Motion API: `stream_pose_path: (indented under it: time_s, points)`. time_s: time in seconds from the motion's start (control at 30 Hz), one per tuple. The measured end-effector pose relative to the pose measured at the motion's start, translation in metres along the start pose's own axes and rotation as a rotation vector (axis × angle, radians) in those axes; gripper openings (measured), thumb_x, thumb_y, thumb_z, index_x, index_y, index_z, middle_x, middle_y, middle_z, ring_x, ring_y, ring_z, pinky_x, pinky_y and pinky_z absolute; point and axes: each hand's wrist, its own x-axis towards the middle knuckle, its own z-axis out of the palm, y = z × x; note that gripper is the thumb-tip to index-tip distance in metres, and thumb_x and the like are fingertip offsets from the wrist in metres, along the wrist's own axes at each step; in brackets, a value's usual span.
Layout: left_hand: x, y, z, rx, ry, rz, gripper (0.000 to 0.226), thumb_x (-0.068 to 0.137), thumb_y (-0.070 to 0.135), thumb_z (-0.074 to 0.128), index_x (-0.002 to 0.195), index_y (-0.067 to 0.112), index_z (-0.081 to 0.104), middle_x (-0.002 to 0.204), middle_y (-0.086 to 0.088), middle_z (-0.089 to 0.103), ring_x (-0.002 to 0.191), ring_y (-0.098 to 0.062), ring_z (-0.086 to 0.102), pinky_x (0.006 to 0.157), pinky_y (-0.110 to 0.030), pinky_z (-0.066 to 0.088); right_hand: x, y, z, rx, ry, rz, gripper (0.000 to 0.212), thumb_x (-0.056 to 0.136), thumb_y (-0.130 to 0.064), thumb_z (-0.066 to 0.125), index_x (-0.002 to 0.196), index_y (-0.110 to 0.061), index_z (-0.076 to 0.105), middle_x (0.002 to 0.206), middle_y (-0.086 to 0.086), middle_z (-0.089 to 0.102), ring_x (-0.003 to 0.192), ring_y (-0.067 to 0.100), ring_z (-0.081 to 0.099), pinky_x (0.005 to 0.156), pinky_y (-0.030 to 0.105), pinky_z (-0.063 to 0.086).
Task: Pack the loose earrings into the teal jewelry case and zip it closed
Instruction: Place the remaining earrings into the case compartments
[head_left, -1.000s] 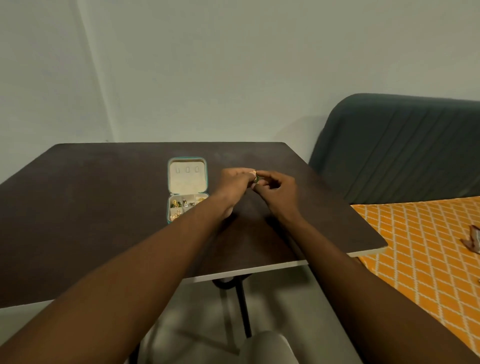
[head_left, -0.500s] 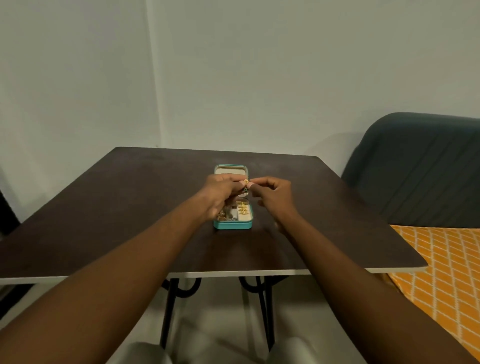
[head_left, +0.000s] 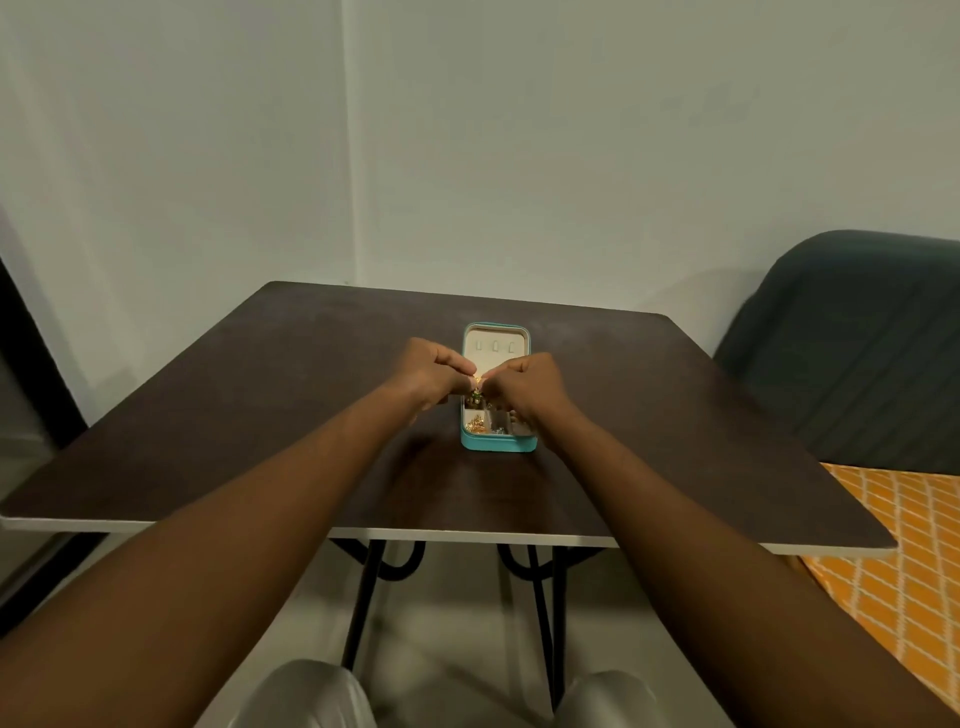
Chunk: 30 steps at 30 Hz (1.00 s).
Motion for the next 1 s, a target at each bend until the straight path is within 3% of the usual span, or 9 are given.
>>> stream_pose_path:
  time_s: [0.1,0.27,0.47,0.8,0.9,1.0]
  points:
    - [0.003,-0.005,0.0,0.099,0.003,0.032,0.018,0.084,-0.002,0.076,0.101,0.001,0.077,0.103,-0.01,0.076,0.091,-0.018,0.07,0.047,-0.009,0.045,0.006,0.001,0.007,-0.177,0.003,-0.022,0.011,0.076,-0.008,0.072,0.077,0.001,0.077,0.082,0.008,0.075,0.076,0.02,0.071,0.062,0.031,0.056]
    - [0.009,-0.017,0.004,0.162,0.014,0.065,0.016,0.085,0.001,0.075,0.1,0.005,0.078,0.107,-0.009,0.075,0.101,-0.022,0.07,0.076,-0.03,0.06,0.005,0.004,0.012,-0.337,-0.016,-0.062,0.017,0.086,-0.016,0.065,0.081,-0.008,0.079,0.085,0.004,0.075,0.07,0.014,0.068,0.052,0.021,0.044]
    - [0.011,-0.022,0.006,0.222,0.047,0.135,0.013,0.085,0.003,0.076,0.097,0.008,0.079,0.107,-0.009,0.076,0.102,-0.021,0.071,0.086,-0.041,0.061,0.009,0.004,0.013,-0.397,-0.008,-0.074,0.015,0.082,-0.018,0.066,0.075,-0.014,0.078,0.08,0.004,0.075,0.067,0.013,0.067,0.051,0.02,0.042]
    - [0.015,-0.021,0.011,0.39,0.065,0.212,0.015,0.084,0.006,0.075,0.081,0.019,0.079,0.098,-0.003,0.077,0.09,-0.016,0.071,0.08,-0.041,0.062,0.016,0.006,0.013,-0.396,-0.007,-0.098,0.007,0.079,-0.016,0.073,0.076,-0.016,0.079,0.081,0.001,0.076,0.077,0.013,0.07,0.069,0.031,0.059]
    - [0.016,-0.021,0.01,0.378,0.079,0.195,0.024,0.084,0.005,0.075,0.072,0.026,0.074,0.098,-0.002,0.077,0.091,-0.017,0.071,0.078,-0.041,0.063,0.016,0.006,0.013,-0.403,-0.013,-0.098,0.007,0.079,-0.018,0.073,0.077,-0.018,0.079,0.083,0.0,0.076,0.078,0.014,0.069,0.069,0.033,0.06]
    - [0.016,-0.022,0.009,0.347,0.105,0.182,0.031,0.085,0.004,0.073,0.068,0.03,0.068,0.098,-0.002,0.077,0.091,-0.016,0.072,0.075,-0.036,0.062,0.018,0.004,0.008,-0.37,-0.023,-0.093,0.012,0.082,-0.013,0.069,0.08,-0.009,0.079,0.084,0.006,0.076,0.079,0.019,0.07,0.068,0.034,0.058]
